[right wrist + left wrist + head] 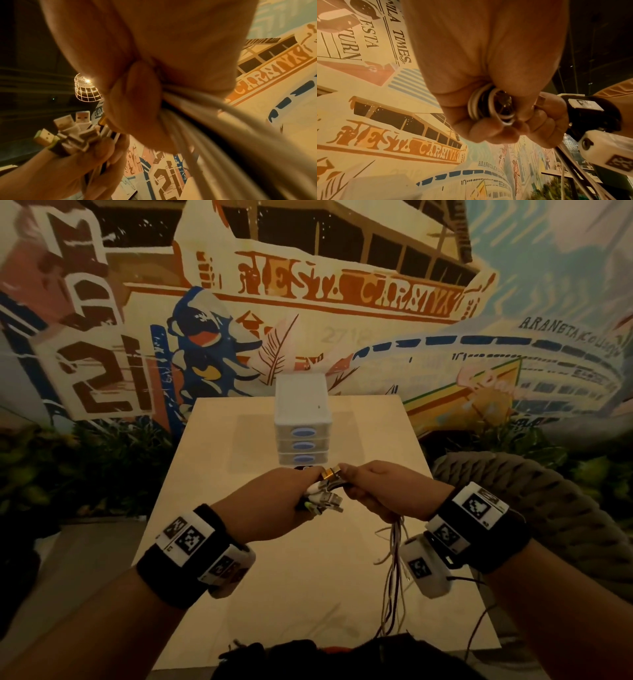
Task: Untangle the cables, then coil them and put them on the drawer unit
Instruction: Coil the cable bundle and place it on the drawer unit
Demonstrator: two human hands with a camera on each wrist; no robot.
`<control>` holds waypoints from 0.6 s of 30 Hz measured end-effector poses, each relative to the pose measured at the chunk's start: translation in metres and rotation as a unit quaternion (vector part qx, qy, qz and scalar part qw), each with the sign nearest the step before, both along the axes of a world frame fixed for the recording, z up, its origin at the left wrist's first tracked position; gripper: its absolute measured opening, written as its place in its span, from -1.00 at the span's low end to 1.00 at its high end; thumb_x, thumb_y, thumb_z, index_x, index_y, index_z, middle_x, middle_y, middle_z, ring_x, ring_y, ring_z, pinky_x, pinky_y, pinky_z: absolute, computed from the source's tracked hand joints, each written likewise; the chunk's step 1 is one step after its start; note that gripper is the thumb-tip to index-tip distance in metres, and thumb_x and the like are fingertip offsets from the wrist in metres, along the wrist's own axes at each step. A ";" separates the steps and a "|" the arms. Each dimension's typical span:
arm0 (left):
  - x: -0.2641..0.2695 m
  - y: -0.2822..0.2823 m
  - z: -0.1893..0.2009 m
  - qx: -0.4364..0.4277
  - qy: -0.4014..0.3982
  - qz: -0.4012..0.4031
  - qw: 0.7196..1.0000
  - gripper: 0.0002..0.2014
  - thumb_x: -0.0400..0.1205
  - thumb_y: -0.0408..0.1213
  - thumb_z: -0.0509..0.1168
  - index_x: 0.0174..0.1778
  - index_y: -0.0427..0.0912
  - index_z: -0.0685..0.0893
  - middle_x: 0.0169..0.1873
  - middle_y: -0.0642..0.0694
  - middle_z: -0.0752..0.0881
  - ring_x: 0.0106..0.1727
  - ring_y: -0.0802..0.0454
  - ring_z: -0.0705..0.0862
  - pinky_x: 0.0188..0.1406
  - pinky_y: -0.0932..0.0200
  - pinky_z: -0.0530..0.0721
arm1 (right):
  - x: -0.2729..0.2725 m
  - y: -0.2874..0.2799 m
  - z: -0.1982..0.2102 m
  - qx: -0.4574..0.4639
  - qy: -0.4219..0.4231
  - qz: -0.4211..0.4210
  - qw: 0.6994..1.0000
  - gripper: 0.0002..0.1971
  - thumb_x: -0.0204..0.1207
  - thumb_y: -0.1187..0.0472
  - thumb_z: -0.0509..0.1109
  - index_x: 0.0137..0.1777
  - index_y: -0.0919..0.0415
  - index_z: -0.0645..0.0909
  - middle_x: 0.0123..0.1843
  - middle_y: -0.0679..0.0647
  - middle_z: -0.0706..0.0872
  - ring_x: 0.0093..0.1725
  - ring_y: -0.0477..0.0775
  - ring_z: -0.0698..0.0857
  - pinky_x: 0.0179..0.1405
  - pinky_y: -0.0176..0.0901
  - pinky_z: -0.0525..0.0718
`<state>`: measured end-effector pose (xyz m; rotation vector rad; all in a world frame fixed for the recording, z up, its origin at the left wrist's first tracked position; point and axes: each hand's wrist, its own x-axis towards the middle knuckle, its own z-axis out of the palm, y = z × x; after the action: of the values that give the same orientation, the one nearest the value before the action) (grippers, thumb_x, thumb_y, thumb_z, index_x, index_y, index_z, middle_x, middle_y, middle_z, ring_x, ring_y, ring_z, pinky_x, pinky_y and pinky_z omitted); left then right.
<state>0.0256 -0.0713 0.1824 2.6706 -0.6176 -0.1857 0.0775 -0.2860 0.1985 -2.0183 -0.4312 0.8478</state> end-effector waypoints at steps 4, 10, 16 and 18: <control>0.006 0.013 0.006 0.034 -0.015 -0.014 0.999 -0.66 0.72 -0.13 0.35 0.40 -0.07 0.58 0.14 -0.05 0.75 0.11 -0.09 0.71 -0.02 0.15 0.57 | 0.003 0.018 0.011 -0.037 -0.018 0.030 0.999 -0.45 0.83 -0.08 0.03 -0.23 0.22 0.64 -0.46 0.04 0.60 -0.55 -0.01 0.45 -0.53 -0.20 0.42; 0.020 0.027 0.016 0.116 -0.075 -0.041 0.990 -0.71 0.71 0.00 0.27 0.34 0.07 0.61 0.07 0.02 0.78 0.07 -0.08 0.76 -0.06 0.10 0.65 | 0.002 0.039 0.027 -0.061 -0.057 0.001 0.996 -0.41 0.79 -0.19 -0.01 -0.04 0.21 0.71 -0.11 0.05 0.87 -0.39 0.12 0.75 -0.29 -0.02 0.62; 0.024 0.017 0.018 0.189 -0.102 -0.081 0.973 -0.73 0.72 0.05 0.22 0.14 -0.04 0.68 -0.09 -0.02 0.79 -0.12 -0.06 0.76 -0.17 0.11 0.68 | -0.002 0.061 0.041 -0.212 -0.121 0.113 0.963 -0.47 0.27 -0.37 0.61 0.15 -0.16 0.63 -0.19 -0.11 0.84 -0.27 -0.14 0.83 -0.17 -0.06 0.80; 0.026 0.014 0.016 0.207 -0.106 -0.087 0.969 -0.74 0.72 0.01 0.22 0.10 -0.04 0.71 -0.12 -0.02 0.78 -0.13 -0.06 0.75 -0.13 0.06 0.74 | 0.000 0.068 0.038 -0.244 -0.135 0.109 0.954 -0.55 0.26 -0.28 0.65 0.05 -0.11 0.68 -0.29 -0.12 0.83 -0.28 -0.15 0.82 -0.11 -0.07 0.80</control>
<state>0.0520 -0.0575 0.1986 3.0626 -0.9770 -0.0833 0.0774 -0.2181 0.2363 -2.5974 -0.6591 0.8746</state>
